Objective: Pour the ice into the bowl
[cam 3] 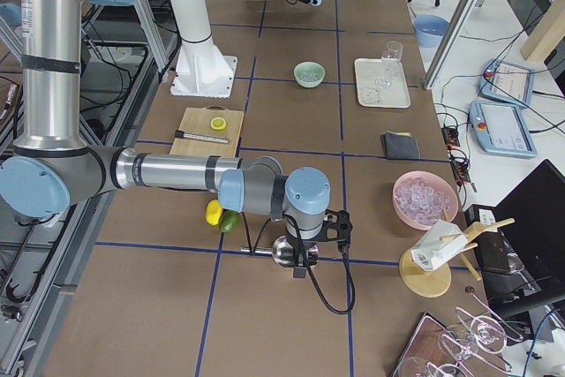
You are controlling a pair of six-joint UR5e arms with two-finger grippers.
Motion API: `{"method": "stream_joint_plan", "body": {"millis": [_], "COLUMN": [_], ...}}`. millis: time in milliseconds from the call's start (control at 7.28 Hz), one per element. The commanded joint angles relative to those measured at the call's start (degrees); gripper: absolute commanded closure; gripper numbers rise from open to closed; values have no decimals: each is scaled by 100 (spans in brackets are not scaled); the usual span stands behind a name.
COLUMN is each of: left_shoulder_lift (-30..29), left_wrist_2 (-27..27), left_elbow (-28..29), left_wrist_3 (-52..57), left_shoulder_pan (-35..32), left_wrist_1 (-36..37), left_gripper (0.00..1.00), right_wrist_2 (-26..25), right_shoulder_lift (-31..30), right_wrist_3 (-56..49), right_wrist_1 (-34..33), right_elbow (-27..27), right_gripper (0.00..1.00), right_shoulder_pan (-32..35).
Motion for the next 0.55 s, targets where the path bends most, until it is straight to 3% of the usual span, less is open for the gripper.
{"method": "stream_joint_plan", "body": {"millis": [0, 412], "left_shoulder_lift": [-17, -78], "left_wrist_2": [18, 44], "left_elbow": [107, 169], "left_wrist_3": [-236, -273], "left_shoulder_pan": [99, 231], "left_wrist_1": [0, 0], "left_gripper": [80, 75], "right_wrist_2": [0, 0], "right_shoulder_lift": [0, 0], "right_wrist_3": [7, 7], "right_wrist_1": [0, 0], "right_elbow": [3, 3], "right_gripper": [0, 0], "right_shoulder_pan": [0, 0]}}
